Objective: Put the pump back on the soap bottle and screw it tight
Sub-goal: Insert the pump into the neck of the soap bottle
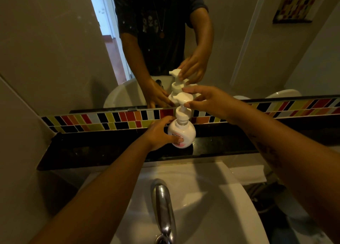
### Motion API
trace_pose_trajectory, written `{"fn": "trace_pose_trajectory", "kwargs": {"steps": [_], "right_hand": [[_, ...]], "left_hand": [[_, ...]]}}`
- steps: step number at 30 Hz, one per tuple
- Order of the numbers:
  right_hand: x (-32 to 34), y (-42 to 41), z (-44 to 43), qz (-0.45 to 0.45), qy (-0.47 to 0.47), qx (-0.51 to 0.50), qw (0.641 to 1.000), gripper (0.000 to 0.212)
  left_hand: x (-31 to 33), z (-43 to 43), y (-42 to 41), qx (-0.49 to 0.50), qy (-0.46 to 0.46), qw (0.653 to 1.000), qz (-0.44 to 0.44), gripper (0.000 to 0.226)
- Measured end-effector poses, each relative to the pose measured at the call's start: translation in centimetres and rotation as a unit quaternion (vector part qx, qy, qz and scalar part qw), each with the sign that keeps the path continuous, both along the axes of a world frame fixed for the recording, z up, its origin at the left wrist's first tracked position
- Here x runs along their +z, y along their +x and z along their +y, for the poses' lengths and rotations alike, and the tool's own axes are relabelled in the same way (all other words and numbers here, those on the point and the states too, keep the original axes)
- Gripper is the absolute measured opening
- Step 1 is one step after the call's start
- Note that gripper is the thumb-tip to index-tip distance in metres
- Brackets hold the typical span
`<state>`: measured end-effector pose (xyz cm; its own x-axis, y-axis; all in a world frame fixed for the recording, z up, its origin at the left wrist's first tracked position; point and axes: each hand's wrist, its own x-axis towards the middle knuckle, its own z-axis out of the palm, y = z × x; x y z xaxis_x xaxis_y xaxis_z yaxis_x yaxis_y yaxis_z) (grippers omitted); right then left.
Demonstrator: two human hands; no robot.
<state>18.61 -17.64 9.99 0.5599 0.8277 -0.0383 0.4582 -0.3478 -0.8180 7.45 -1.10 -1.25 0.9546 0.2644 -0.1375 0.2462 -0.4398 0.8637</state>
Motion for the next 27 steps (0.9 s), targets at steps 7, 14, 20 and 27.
{"fn": "trace_pose_trajectory", "kwargs": {"steps": [7,14,20,27], "right_hand": [[-0.4,-0.3,-0.5,0.039,0.009,0.007,0.999,0.047],[-0.9,-0.5,-0.6,-0.044,-0.062,0.030,0.997,0.050],[-3.1,-0.8,-0.9,-0.026,-0.024,0.006,0.999,0.068],[-7.3,-2.7,0.2,0.025,0.028,-0.115,0.993,0.071]], "left_hand": [[0.0,-0.1,-0.1,0.000,0.000,1.000,-0.003,0.078],[0.0,-0.2,-0.2,-0.008,-0.002,1.000,-0.013,0.074],[0.5,0.2,-0.3,-0.015,-0.007,1.000,-0.019,0.074],[-0.1,-0.2,-0.2,-0.014,0.011,1.000,-0.013,0.079]]}}
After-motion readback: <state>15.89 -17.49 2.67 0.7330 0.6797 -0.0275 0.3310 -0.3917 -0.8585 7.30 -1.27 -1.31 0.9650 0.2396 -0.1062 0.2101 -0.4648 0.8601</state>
